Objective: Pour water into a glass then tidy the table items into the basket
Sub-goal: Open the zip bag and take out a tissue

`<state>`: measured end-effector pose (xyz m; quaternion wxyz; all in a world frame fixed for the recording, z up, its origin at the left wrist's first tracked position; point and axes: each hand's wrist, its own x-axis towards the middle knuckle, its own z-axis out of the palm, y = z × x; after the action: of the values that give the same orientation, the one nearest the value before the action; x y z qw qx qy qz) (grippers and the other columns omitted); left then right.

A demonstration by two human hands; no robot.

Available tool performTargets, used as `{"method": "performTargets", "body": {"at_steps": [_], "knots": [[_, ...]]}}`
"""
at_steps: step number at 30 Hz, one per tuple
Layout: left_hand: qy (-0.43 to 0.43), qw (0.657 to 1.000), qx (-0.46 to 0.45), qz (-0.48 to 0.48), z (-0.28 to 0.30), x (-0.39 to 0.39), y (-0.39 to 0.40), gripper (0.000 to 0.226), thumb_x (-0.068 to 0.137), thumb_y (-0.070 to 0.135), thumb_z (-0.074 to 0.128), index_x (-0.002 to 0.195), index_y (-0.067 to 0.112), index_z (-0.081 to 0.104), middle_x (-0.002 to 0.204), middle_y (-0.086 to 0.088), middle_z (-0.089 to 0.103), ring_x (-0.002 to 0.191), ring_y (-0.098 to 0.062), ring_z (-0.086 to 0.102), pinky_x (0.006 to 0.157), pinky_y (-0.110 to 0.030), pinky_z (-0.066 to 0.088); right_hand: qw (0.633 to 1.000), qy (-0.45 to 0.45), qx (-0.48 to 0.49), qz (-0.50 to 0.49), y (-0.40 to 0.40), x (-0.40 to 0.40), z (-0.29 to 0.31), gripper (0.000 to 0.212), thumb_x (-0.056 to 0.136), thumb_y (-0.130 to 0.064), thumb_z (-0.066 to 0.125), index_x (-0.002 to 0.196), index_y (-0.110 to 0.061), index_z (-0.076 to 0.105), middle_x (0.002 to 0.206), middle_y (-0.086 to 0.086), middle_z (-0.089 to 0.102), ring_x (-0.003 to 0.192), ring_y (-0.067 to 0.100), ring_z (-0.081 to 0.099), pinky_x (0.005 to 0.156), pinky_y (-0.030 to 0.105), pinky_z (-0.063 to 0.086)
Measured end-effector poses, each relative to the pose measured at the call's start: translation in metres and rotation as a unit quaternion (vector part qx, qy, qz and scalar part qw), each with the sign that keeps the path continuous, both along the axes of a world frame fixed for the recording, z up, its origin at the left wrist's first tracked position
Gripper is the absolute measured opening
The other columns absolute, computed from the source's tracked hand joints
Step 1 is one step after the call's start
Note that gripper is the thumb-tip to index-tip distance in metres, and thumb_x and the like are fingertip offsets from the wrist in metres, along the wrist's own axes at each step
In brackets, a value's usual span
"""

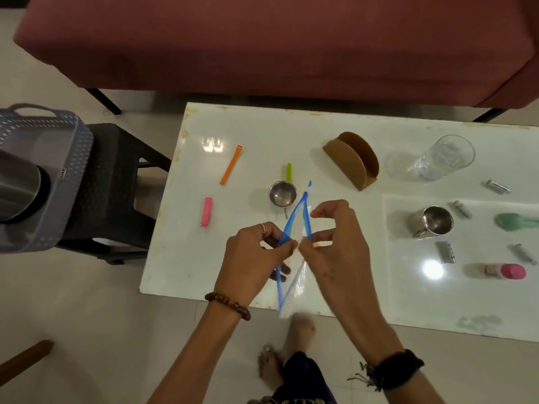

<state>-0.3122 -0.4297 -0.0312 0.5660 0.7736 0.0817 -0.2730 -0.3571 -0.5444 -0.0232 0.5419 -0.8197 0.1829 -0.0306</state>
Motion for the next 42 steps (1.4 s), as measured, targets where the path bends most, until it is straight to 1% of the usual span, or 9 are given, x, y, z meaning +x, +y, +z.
{"method": "performTargets", "body": {"at_steps": [7, 15, 20, 23, 25, 27, 32, 37, 42], "knots": [[-0.074, 0.997, 0.013, 0.036, 0.002, -0.009, 0.016, 0.019, 0.081, 0.004, 0.059, 0.069, 0.018, 0.052, 0.078, 0.000, 0.054, 0.056, -0.018, 0.062, 0.047, -0.028, 0.056, 0.955, 0.073, -0.274, 0.088, -0.020, -0.014, -0.001, 0.032, 0.084, 0.004, 0.050, 0.098, -0.017, 0.070, 0.140, 0.005, 0.046, 0.099, 0.025, 0.063, 0.070, 0.035, 0.051], [-0.058, 0.994, -0.094, -0.024, -0.007, -0.020, 0.010, 0.015, 0.085, 0.013, 0.059, 0.075, 0.024, 0.060, 0.071, 0.009, 0.065, 0.059, -0.002, 0.061, 0.059, -0.019, 0.056, 0.981, 0.143, -0.102, 0.075, -0.003, 0.007, -0.023, 0.032, 0.081, -0.024, 0.068, 0.109, -0.010, 0.068, 0.104, 0.008, 0.068, 0.068, 0.012, 0.059, 0.063, 0.011, 0.038], [-0.011, 0.958, -0.117, 0.261, -0.049, -0.014, 0.031, 0.015, 0.091, 0.023, 0.050, 0.086, 0.025, 0.064, 0.094, 0.009, 0.069, 0.094, -0.012, 0.061, 0.071, -0.024, 0.052, 0.968, 0.183, 0.161, 0.061, -0.016, 0.007, -0.022, 0.006, 0.073, -0.025, 0.073, 0.074, -0.031, 0.075, 0.086, -0.016, 0.074, 0.077, 0.000, 0.064, 0.069, 0.015, 0.048], [0.126, 0.947, -0.083, 0.285, -0.086, -0.019, 0.033, 0.036, 0.093, 0.039, 0.042, 0.120, 0.018, 0.052, 0.129, -0.003, 0.052, 0.125, -0.023, 0.044, 0.100, -0.038, 0.038, 0.951, 0.155, 0.261, 0.062, -0.024, 0.000, -0.018, 0.011, 0.065, -0.030, 0.076, 0.076, -0.030, 0.077, 0.091, -0.019, 0.073, 0.088, 0.006, 0.067, 0.074, 0.020, 0.054], [0.261, 0.909, -0.212, 0.245, -0.105, -0.027, 0.025, 0.059, 0.090, 0.054, 0.036, 0.130, 0.013, 0.049, 0.135, -0.011, 0.050, 0.127, -0.030, 0.045, 0.110, -0.047, 0.032, 0.941, 0.121, 0.313, 0.054, -0.031, -0.005, -0.015, 0.020, 0.051, -0.039, 0.072, 0.069, -0.032, 0.077, 0.084, -0.019, 0.074, 0.082, -0.001, 0.068, 0.065, 0.011, 0.052], [0.331, 0.865, -0.308, 0.216, -0.114, -0.034, 0.015, 0.066, 0.087, 0.060, 0.035, 0.130, 0.012, 0.051, 0.132, -0.015, 0.054, 0.124, -0.034, 0.048, 0.109, -0.050, 0.033, 0.941, 0.106, 0.319, 0.039, -0.040, -0.009, -0.014, 0.017, 0.047, -0.038, 0.078, 0.063, -0.033, 0.076, 0.077, -0.016, 0.074, 0.078, -0.002, 0.068, 0.058, 0.006, 0.048], [0.200, 0.913, -0.302, 0.188, -0.117, -0.025, 0.016, 0.057, 0.082, 0.034, 0.053, 0.131, 0.006, 0.048, 0.135, -0.019, 0.050, 0.127, -0.034, 0.046, 0.107, -0.047, 0.037, 0.970, 0.058, 0.237, 0.021, -0.060, -0.011, -0.022, 0.021, 0.077, -0.013, 0.070, 0.092, 0.002, 0.069, 0.089, 0.006, 0.068, 0.078, 0.003, 0.068, 0.056, 0.006, 0.045], [0.145, 0.939, -0.251, 0.187, -0.116, -0.014, 0.042, 0.047, 0.084, 0.021, 0.056, 0.126, 0.003, 0.048, 0.123, -0.015, 0.057, 0.109, -0.026, 0.058, 0.095, -0.039, 0.049, 0.976, 0.063, 0.206, 0.011, -0.049, -0.012, -0.028, 0.051, 0.057, -0.045, 0.063, 0.082, -0.001, 0.066, 0.099, 0.022, 0.068, 0.099, 0.034, 0.063, 0.094, 0.039, 0.048], [0.131, 0.925, -0.237, 0.265, -0.118, -0.012, 0.076, 0.048, 0.072, 0.024, 0.072, 0.113, 0.010, 0.051, 0.118, -0.013, 0.056, 0.109, -0.029, 0.054, 0.098, -0.044, 0.044, 0.972, 0.088, 0.205, -0.073, -0.045, -0.011, -0.046, 0.007, 0.080, -0.022, 0.067, 0.081, -0.016, 0.064, 0.101, -0.002, 0.064, 0.083, 0.015, 0.064, 0.067, 0.017, 0.049]]}}
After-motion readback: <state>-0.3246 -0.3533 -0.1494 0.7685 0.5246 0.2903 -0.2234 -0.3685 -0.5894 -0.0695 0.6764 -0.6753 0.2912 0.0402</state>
